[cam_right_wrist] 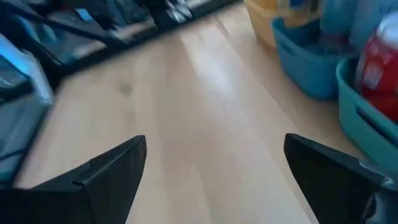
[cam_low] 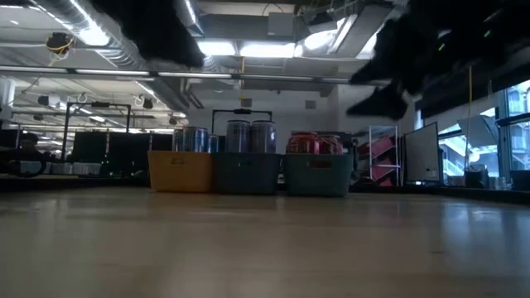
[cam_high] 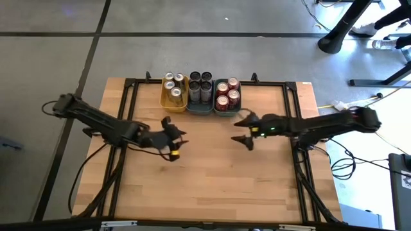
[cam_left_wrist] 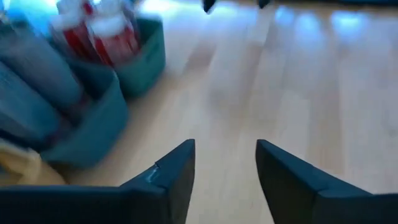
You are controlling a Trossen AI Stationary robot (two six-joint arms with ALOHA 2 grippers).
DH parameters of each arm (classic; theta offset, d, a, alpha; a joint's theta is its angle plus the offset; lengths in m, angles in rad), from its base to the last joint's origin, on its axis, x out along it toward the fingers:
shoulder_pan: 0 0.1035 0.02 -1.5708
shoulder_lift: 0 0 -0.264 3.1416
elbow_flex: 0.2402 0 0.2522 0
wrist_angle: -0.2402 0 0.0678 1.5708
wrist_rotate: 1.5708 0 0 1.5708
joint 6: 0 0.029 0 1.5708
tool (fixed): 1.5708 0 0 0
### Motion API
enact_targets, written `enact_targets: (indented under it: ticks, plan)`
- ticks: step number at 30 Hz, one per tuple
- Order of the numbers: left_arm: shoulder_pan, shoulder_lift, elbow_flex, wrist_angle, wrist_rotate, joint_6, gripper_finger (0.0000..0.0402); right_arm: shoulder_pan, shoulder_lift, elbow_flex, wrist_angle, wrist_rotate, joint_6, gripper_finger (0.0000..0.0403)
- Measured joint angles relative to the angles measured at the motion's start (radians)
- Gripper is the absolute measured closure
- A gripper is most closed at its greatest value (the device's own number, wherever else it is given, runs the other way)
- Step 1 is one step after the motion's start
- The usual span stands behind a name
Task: Sort soda cans
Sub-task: Return to Home Position
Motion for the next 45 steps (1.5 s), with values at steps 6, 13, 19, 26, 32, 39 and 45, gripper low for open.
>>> enact_targets:
  ticks: [6, 13, 19, 26, 32, 39, 45]
  plan:
    - [0.025, -0.213, -0.071, 0.024, 0.037, 0.201, 0.0299, -0.003, -0.317, 0.000, -0.190, 0.016, -0.056, 0.0026]
    - [0.095, -0.429, -0.280, 0.154, 0.242, 0.202, 0.0393, -0.003, -0.549, -0.001, -0.353, 0.085, -0.102, 0.0138]
    - [0.108, -0.591, -0.486, 0.393, 0.285, 0.174, 0.0394, -0.003, -0.666, -0.054, -0.386, 0.067, -0.108, 0.0296]
    - [0.107, -0.738, -0.613, 0.495, 0.300, 0.157, 0.0398, -0.002, -0.811, -0.201, -0.294, 0.095, -0.085, 0.0391]
    - [0.106, -0.838, -0.677, 0.494, 0.322, 0.178, 0.0400, -0.002, -0.904, -0.291, -0.254, 0.093, -0.075, 0.0373]
    - [0.106, -0.956, -0.772, 0.530, 0.327, 0.206, 0.0400, -0.002, -0.976, -0.376, -0.208, 0.078, -0.060, 0.0399]
    - [0.140, -1.087, -0.802, 0.482, 0.332, 0.254, 0.0401, -0.002, -1.043, -0.434, -0.180, 0.083, -0.075, 0.0394]
